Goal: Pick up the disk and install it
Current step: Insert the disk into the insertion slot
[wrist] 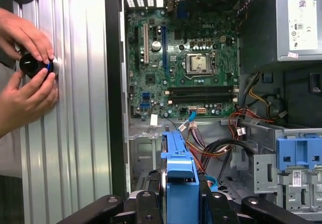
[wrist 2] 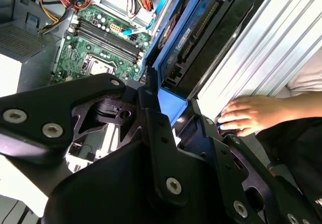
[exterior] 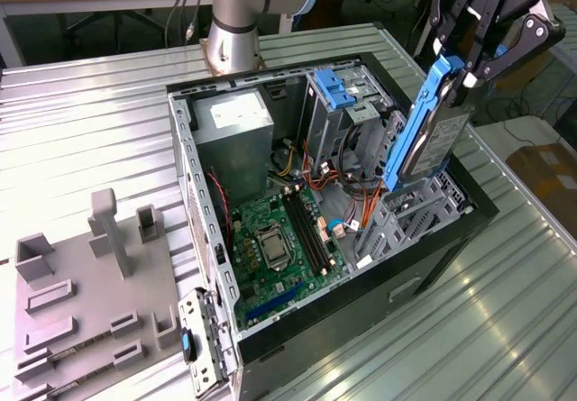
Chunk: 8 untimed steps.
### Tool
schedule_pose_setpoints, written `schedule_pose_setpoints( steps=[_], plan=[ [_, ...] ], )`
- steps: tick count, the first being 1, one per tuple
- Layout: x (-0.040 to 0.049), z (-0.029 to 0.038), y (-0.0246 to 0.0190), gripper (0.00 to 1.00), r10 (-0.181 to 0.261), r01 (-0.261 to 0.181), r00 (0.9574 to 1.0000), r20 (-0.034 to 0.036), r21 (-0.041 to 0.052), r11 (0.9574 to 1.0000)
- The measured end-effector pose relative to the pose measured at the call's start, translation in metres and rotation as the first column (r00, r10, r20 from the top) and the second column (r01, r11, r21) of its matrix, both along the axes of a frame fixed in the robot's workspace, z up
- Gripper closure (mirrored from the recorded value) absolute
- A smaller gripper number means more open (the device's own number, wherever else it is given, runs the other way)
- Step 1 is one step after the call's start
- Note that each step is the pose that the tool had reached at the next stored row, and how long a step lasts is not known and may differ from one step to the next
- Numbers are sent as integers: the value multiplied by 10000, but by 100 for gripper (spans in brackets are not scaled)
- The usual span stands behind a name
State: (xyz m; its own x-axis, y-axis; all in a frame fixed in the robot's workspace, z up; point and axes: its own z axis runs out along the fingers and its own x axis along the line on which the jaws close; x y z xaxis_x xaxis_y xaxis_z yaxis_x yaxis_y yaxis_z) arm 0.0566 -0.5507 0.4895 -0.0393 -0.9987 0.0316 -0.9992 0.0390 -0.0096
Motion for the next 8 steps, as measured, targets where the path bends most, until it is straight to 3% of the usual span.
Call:
schedule_pose_setpoints(
  steps=[8],
  plan=[
    [92, -107, -2, 63, -1, 1, 10000, 0, 1, 10000]
  ],
)
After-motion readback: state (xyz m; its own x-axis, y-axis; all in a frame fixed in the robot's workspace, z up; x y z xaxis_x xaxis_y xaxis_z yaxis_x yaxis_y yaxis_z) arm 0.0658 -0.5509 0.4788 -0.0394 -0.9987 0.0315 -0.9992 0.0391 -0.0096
